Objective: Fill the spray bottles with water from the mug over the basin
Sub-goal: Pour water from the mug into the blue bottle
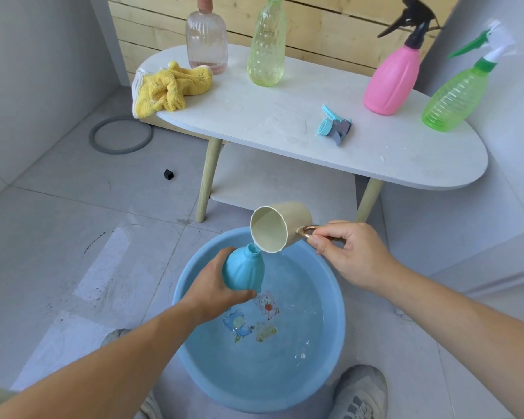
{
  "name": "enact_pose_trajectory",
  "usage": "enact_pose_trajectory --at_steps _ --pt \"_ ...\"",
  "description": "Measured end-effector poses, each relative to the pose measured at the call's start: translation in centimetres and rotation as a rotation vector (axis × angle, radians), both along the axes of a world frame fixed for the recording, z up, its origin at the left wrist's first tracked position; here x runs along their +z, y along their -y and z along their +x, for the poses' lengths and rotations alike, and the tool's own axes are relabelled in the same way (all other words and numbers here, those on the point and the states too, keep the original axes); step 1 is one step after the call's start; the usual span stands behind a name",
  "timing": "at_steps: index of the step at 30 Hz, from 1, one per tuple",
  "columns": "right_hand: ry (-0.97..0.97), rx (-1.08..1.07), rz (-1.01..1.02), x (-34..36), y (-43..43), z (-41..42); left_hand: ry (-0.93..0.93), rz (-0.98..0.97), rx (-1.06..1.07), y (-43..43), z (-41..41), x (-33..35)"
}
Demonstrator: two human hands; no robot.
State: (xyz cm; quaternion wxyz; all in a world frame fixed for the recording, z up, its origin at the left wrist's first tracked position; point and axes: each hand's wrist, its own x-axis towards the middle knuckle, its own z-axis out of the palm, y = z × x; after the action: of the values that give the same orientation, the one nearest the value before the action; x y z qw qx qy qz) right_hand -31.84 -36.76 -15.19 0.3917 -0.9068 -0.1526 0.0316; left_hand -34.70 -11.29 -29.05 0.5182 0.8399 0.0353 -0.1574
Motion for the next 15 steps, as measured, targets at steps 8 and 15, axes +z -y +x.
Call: enact_pose_trajectory --at_steps 8,15 --pt "0.03 0.016 -0.014 -0.32 0.12 0.28 -0.008 -0.004 0.0 0.11 0.0 0.13" --pt "0.038 0.011 -0.055 -0.64 0.23 0.36 -0.003 -0.01 0.003 0.17 -0.06 0.26"
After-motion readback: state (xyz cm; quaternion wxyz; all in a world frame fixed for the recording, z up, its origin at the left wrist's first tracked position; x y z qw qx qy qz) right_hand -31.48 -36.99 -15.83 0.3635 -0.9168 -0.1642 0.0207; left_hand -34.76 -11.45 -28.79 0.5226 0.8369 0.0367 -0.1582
